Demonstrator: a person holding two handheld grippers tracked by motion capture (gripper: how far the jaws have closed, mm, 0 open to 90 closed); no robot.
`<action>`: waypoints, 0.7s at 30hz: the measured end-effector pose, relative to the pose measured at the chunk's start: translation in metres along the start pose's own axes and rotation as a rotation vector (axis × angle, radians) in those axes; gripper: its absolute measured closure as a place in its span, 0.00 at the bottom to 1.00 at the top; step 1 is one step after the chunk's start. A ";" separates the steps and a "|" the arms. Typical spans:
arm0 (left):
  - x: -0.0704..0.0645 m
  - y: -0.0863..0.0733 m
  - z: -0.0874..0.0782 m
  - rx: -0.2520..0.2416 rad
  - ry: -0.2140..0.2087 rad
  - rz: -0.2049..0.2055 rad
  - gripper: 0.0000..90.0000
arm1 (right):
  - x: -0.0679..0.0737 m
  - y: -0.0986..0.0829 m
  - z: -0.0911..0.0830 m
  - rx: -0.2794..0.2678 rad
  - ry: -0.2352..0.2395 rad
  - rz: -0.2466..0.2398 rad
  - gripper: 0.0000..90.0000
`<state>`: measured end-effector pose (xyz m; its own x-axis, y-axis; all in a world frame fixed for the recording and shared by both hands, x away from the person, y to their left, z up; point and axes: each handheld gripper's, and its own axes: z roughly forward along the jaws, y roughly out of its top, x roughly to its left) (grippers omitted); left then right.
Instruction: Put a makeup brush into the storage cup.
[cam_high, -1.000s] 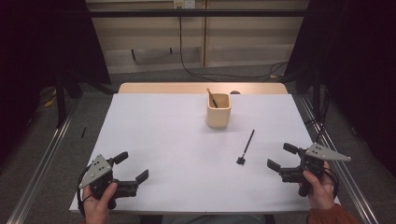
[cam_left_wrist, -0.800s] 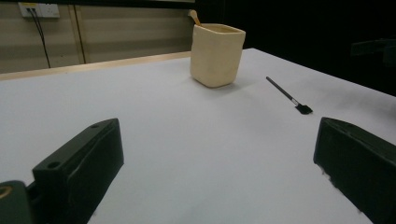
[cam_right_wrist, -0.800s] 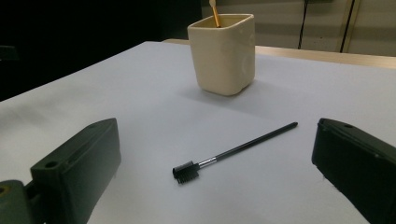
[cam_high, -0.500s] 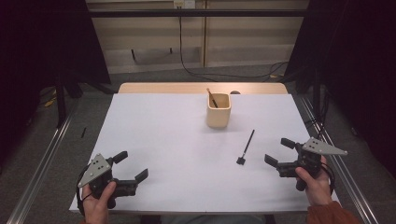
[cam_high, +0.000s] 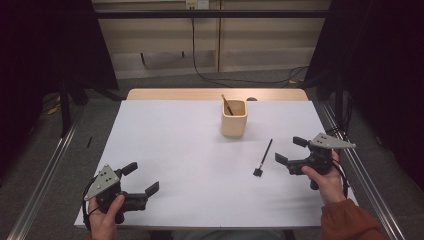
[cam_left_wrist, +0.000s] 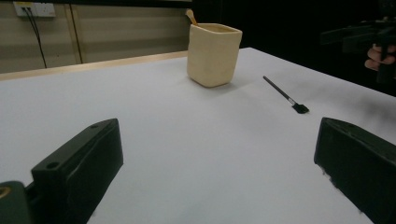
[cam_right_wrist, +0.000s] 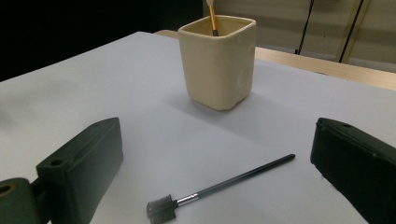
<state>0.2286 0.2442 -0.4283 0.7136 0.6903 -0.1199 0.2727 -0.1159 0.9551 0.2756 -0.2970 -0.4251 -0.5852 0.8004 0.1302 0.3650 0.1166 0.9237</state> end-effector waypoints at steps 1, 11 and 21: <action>0.000 0.000 0.000 -0.003 -0.001 -0.004 0.01 | -0.001 0.002 0.003 -0.001 -0.005 0.003 0.02; -0.001 0.000 0.001 0.001 -0.011 0.000 0.01 | -0.009 0.013 0.027 0.023 -0.031 0.003 0.04; -0.001 0.000 0.002 0.007 -0.015 0.005 0.01 | -0.014 0.029 0.045 0.018 -0.049 -0.002 0.04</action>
<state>0.2290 0.2420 -0.4288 0.7245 0.6789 -0.1194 0.2738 -0.1244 0.9537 0.3271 -0.2783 -0.4168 -0.5494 0.8282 0.1105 0.3772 0.1279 0.9173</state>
